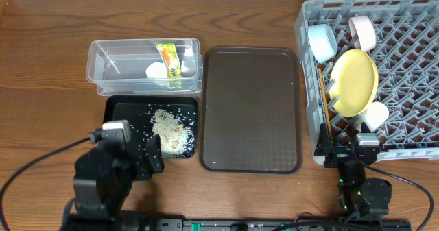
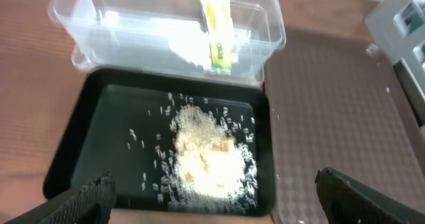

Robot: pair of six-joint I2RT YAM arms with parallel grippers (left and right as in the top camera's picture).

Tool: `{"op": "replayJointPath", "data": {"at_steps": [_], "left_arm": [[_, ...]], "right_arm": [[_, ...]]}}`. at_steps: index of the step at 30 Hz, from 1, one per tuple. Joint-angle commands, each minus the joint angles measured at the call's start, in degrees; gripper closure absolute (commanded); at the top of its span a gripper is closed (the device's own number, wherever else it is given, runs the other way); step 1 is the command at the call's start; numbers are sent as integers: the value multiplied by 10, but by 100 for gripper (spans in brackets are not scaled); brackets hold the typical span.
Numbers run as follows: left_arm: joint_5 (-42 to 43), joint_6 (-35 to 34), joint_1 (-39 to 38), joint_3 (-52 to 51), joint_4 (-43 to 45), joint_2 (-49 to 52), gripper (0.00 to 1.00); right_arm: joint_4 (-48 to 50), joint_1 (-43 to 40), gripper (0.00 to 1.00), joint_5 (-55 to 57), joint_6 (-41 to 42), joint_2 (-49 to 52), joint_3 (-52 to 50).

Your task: Sort waste into correct bins and load items into the dishwasher rack

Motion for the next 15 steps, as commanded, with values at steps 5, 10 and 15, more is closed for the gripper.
{"op": "replayJointPath", "data": {"at_steps": [5, 10, 15], "left_arm": [[-12, 38, 3, -190, 169, -137, 2], [-12, 38, 3, -304, 336, -206, 2], [-11, 64, 3, -386, 492, -226, 2]], "right_arm": [[-2, 8, 1, 1, -5, -1, 0], [-2, 8, 1, 2, -5, -1, 0], [-2, 8, 1, 2, -5, -1, 0]]}}
